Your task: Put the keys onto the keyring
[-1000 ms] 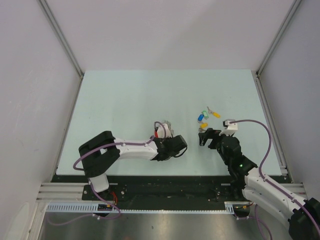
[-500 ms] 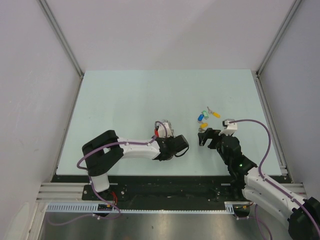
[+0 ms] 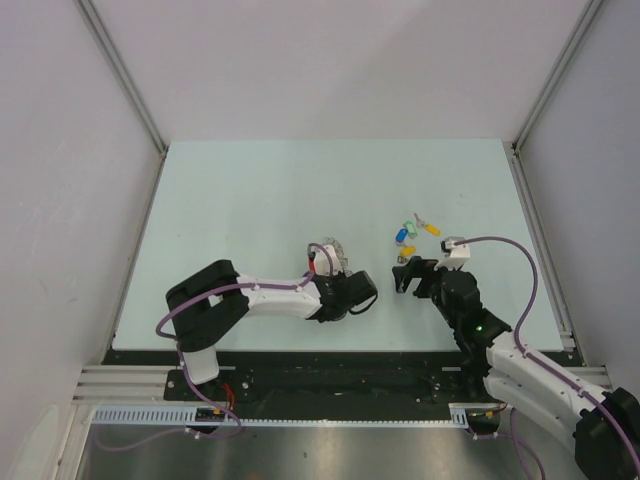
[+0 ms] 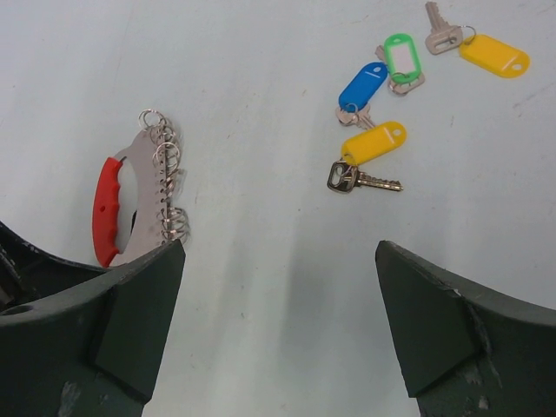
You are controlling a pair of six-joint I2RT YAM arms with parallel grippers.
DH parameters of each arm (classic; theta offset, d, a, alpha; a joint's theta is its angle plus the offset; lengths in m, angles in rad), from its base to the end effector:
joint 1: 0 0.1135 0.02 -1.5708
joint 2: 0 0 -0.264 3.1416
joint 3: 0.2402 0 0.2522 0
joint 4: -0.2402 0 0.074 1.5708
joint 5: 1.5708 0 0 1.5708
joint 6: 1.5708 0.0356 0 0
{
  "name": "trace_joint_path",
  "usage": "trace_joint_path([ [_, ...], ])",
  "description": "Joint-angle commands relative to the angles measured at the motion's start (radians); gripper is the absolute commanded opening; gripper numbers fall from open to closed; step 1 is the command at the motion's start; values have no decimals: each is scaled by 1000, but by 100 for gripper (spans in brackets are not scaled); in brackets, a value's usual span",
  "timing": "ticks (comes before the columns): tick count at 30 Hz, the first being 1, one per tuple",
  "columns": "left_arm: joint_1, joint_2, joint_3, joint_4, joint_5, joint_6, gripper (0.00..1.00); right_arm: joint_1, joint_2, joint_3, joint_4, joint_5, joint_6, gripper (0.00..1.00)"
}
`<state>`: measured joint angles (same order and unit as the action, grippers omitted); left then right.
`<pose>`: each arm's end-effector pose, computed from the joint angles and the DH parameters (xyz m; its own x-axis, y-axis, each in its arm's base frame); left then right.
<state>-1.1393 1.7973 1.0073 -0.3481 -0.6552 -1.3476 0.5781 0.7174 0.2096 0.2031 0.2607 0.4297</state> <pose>0.1607 -0.2972 0.1462 -0.6822 -0.3672 -0.6323 -0.2345 0.9290 -0.2865 0.1455 0.0840 0.1879 -0.3626 0.2441 -0.8994 -0.1881 0.9261 0.3271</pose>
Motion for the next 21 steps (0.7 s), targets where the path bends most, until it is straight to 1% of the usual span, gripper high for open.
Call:
trace_joint_path([
  [1, 9, -10, 8, -75, -107, -74, 26, -4, 11, -4, 61, -32, -22, 97],
  [6, 68, -50, -42, -72, -124, -79, 27, -6, 36, -1, 76, -61, -26, 97],
  [12, 174, -107, -91, -5, -119, 24, 29, -6, 76, 5, 93, -98, -39, 96],
  [15, 211, -139, -119, 56, -103, 100, 31, -6, 91, 8, 98, -110, -40, 96],
  [21, 217, -193, -179, 227, -23, 313, 34, -6, 106, 10, 107, -132, -48, 96],
])
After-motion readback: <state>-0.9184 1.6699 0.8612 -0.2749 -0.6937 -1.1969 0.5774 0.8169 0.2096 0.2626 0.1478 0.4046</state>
